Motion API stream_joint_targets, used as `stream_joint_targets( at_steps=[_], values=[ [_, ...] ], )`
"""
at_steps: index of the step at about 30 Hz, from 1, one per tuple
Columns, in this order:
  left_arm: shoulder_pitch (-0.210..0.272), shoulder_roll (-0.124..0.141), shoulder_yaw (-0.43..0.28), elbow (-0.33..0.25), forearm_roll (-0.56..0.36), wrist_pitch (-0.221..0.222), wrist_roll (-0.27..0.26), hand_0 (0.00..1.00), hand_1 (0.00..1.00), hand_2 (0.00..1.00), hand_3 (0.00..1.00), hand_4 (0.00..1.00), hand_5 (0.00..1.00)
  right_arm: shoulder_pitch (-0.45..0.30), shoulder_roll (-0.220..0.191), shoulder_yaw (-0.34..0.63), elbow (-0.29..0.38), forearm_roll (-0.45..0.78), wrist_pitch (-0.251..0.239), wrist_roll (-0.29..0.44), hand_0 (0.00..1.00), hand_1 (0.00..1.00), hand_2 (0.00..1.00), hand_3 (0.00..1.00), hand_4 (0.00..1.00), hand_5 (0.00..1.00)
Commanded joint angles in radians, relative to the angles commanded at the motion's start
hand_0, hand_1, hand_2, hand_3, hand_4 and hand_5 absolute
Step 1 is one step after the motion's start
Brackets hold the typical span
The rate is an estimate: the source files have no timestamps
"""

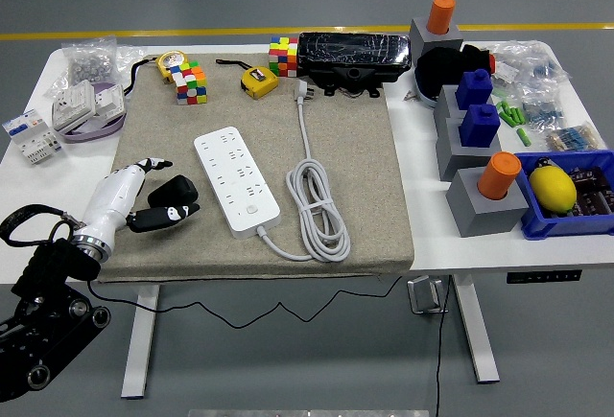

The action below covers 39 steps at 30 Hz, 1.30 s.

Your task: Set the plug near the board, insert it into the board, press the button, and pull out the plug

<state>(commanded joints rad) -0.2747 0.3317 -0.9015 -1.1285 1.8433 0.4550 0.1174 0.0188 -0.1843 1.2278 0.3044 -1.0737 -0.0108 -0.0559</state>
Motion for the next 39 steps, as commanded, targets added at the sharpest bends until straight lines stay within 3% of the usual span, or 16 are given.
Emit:
stream_joint_targets(
  at_steps=[7, 8, 13, 14, 19, 20, 25, 26, 29, 39],
  values=[
    [-0.020, -0.013, 0.010, 0.038, 0.007, 0.012, 0.035, 0.768, 0.710, 0.712, 0.717, 0.998, 0.299, 0.001, -0.003, -0.004, 0.004, 0.000, -0.001, 0.001, 0.652, 0.644, 0.621, 0.547, 0.978, 0.556],
    [-0.022, -0.014, 0.011, 0.042, 0.008, 0.014, 0.036, 0.693, 0.588, 0.562, 0.557, 0.883, 0.134, 0.001, -0.004, -0.005, 0.004, 0.000, -0.001, 0.001, 0.651, 0.644, 0.621, 0.547, 0.979, 0.557],
    [-0.035, -0.016, 0.019, 0.063, -0.015, 0.017, 0.044, 0.693, 0.588, 0.562, 0.557, 0.883, 0.134, 0.002, -0.005, -0.007, 0.002, 0.002, -0.002, 0.002, 0.651, 0.644, 0.621, 0.547, 0.979, 0.557],
    [-0.035, -0.016, 0.020, 0.064, -0.021, 0.019, 0.044, 0.532, 0.464, 0.516, 0.547, 0.747, 0.043, 0.002, -0.005, -0.009, 0.002, 0.003, -0.001, 0.001, 0.648, 0.644, 0.621, 0.546, 0.979, 0.557],
    [-0.035, -0.017, 0.025, 0.059, -0.041, 0.044, 0.033, 0.532, 0.464, 0.516, 0.547, 0.747, 0.043, 0.001, -0.011, -0.011, 0.003, 0.003, -0.002, 0.002, 0.648, 0.644, 0.621, 0.546, 0.979, 0.557],
    [-0.033, -0.018, 0.026, 0.056, -0.049, 0.050, 0.030, 0.444, 0.386, 0.446, 0.528, 0.682, 0.002, 0.000, -0.013, -0.011, 0.004, 0.002, -0.002, 0.002, 0.649, 0.644, 0.620, 0.547, 0.979, 0.557],
    [-0.025, -0.019, 0.024, 0.033, -0.044, 0.050, 0.032, 0.444, 0.386, 0.446, 0.528, 0.682, 0.002, -0.003, -0.013, -0.008, 0.004, 0.001, -0.003, 0.003, 0.649, 0.644, 0.620, 0.547, 0.979, 0.557],
    [-0.024, -0.019, 0.023, 0.028, -0.046, 0.052, 0.027, 0.415, 0.352, 0.387, 0.514, 0.693, 0.002, -0.003, -0.012, -0.009, 0.004, 0.001, -0.003, 0.004, 0.654, 0.644, 0.620, 0.547, 0.979, 0.557],
    [-0.026, -0.019, 0.019, 0.011, -0.057, 0.059, 0.009, 0.415, 0.352, 0.387, 0.514, 0.693, 0.002, -0.003, -0.010, -0.010, 0.004, 0.002, -0.003, 0.004, 0.654, 0.644, 0.620, 0.547, 0.979, 0.557],
    [-0.077, -0.039, 0.033, 0.013, -0.100, 0.060, -0.005, 0.422, 0.360, 0.390, 0.516, 0.664, 0.002, -0.001, -0.012, -0.010, 0.004, 0.004, -0.004, 0.005, 0.649, 0.644, 0.620, 0.547, 0.978, 0.556]
  ],
)
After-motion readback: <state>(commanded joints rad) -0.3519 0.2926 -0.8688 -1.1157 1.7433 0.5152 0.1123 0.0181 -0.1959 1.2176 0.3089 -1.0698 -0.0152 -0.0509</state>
